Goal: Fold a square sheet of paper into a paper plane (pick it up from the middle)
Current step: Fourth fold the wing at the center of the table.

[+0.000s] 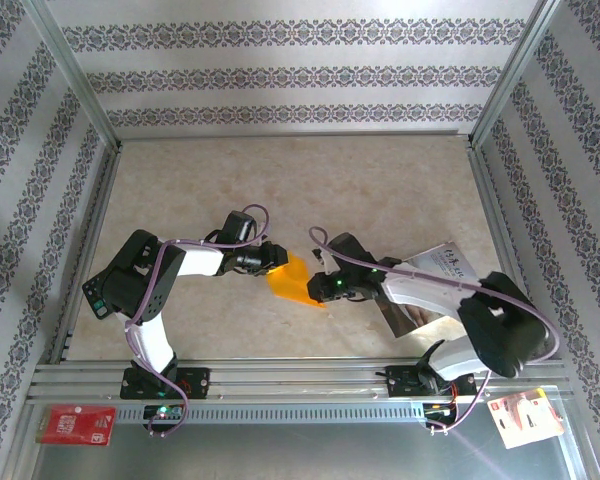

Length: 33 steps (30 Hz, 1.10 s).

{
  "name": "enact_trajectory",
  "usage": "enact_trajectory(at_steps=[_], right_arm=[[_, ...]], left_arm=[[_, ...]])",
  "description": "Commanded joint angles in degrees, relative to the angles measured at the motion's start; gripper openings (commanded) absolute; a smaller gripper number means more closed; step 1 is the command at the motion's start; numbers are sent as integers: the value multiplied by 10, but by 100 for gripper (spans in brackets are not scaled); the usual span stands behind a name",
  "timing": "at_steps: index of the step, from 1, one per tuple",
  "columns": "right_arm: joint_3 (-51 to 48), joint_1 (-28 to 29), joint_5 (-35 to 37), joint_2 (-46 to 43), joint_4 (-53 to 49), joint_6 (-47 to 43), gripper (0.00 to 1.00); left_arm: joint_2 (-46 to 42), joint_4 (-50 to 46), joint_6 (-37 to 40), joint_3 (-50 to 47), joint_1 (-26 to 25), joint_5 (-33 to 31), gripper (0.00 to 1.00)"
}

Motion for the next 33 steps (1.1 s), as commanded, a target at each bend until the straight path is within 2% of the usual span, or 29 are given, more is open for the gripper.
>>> enact_trajectory(at_steps=[1, 6, 13, 33], right_arm=[[29, 7, -7, 45, -2, -14, 8], [45, 2, -4, 89, -9, -27, 7], [29, -15, -13, 107, -10, -39, 7], [-35, -31, -26, 79, -3, -29, 7]], left_arm=[[28, -62, 15, -9, 15, -37, 27], [30, -64, 15, -6, 15, -35, 27], [30, -68, 19, -5, 15, -35, 27], [34, -71, 23, -3, 15, -37, 27]])
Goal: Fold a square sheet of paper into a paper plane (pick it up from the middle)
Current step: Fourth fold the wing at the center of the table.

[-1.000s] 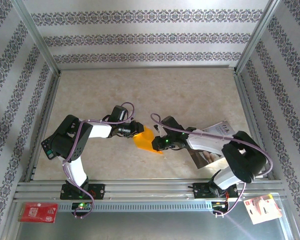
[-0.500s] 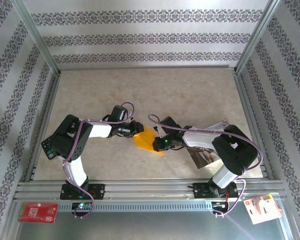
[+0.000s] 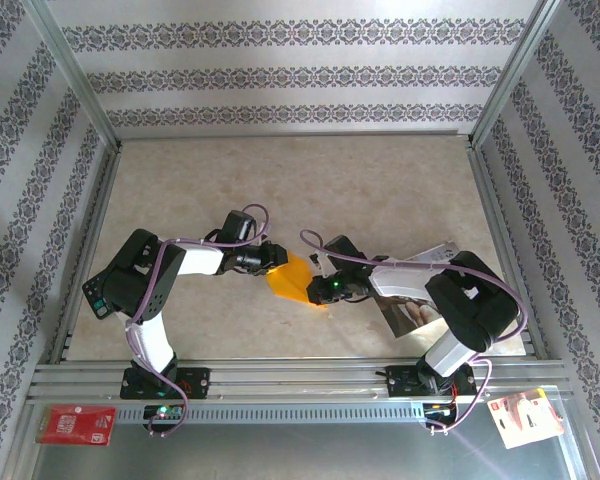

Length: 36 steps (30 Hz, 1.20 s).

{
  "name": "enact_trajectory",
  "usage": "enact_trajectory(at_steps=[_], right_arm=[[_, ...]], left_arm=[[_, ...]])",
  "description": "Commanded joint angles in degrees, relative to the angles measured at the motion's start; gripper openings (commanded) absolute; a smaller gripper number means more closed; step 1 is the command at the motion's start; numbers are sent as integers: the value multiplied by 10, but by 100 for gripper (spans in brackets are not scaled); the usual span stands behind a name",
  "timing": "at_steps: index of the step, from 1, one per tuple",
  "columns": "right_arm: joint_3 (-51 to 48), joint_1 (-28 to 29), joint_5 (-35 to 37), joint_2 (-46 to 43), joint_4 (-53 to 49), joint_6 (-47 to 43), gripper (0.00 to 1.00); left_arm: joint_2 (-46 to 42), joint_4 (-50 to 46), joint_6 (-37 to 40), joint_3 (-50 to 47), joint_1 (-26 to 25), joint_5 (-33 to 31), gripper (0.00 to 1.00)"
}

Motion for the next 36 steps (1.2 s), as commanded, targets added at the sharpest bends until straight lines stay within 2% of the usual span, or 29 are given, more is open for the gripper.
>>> enact_trajectory(at_steps=[1, 19, 36], right_arm=[[-29, -11, -2, -12, -46, 0, 7], [-74, -55, -63, -48, -18, 18, 6], [-7, -59, -108, 1, 25, 32, 7]], left_arm=[[31, -66, 23, -7, 13, -45, 27], [30, -69, 26, -7, 13, -44, 27], [28, -69, 24, -6, 13, -43, 27]])
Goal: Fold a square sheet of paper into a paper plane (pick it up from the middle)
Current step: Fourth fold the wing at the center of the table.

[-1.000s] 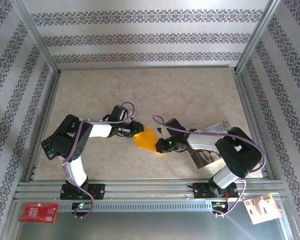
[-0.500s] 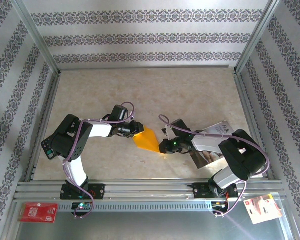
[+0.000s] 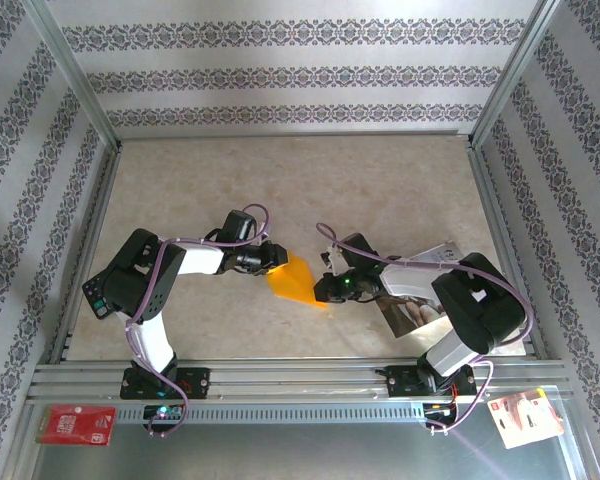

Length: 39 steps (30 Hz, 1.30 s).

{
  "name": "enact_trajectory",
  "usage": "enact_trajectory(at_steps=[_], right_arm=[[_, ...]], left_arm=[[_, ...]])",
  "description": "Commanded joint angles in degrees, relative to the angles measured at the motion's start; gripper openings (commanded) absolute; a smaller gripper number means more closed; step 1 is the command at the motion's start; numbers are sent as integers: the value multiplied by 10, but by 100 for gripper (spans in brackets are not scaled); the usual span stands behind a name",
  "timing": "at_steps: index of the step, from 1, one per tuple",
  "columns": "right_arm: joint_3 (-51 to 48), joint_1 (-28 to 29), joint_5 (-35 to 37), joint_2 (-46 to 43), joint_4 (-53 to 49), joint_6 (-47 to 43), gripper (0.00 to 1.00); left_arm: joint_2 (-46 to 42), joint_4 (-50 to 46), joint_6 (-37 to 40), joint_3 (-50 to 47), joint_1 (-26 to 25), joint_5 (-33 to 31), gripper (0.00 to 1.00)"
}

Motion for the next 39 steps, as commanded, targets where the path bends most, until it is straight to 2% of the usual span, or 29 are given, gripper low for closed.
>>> enact_trajectory(at_steps=[1, 8, 24, 32, 39], right_arm=[[22, -4, -17, 19, 8, 5, 7], [10, -8, -9, 48, -6, -3, 6], [-103, -15, 19, -63, -34, 21, 5], [-41, -16, -6, -104, -31, 39, 6], [9, -7, -17, -64, -18, 39, 5]], left_arm=[[28, -63, 24, -9, 13, -43, 27], [28, -63, 24, -8, 13, -44, 27], [30, -73, 32, -3, 13, -48, 27], [32, -72, 32, -4, 14, -47, 27], [33, -70, 31, -5, 13, -46, 27]])
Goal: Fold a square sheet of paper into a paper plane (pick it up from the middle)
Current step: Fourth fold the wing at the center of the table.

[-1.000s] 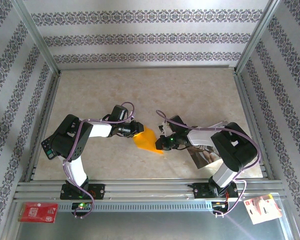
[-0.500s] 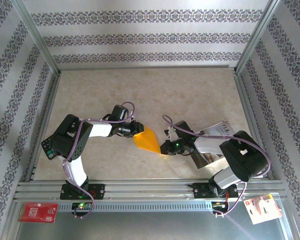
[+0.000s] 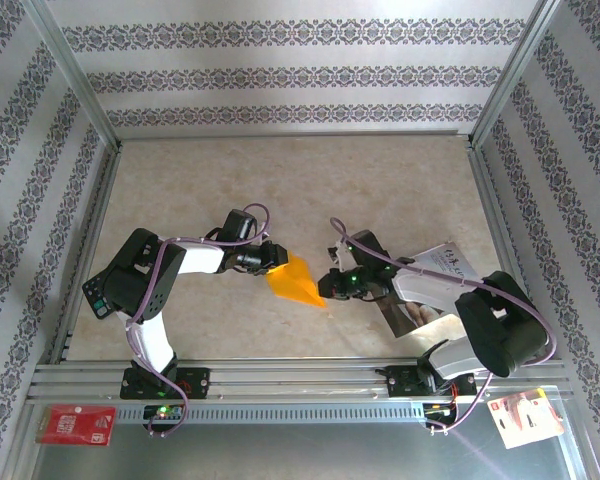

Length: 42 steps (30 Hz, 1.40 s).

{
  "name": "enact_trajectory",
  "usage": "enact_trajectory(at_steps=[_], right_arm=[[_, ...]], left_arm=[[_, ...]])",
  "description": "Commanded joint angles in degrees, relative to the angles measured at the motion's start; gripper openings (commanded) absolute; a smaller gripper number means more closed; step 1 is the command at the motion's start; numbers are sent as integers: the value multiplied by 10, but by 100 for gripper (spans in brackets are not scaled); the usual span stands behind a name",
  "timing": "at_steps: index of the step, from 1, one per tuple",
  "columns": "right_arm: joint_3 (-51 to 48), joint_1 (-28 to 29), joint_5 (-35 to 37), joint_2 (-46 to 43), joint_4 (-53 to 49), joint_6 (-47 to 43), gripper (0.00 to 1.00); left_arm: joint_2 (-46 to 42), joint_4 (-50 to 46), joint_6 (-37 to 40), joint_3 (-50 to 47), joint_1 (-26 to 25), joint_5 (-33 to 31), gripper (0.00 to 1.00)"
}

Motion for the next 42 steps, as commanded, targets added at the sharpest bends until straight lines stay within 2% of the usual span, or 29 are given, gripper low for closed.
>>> enact_trajectory(at_steps=[1, 11, 34, 42], right_arm=[[22, 4, -16, 29, 4, -1, 5], [32, 15, -15, 89, 19, -8, 5], [-11, -10, -2, 121, 16, -40, 5], [-41, -12, 13, 117, 27, -8, 3]], left_arm=[[31, -57, 20, -11, 14, -48, 27], [29, -57, 18, -12, 13, -47, 27], [28, -61, 19, -7, 13, -48, 27], [13, -63, 9, 30, 14, -35, 29]])
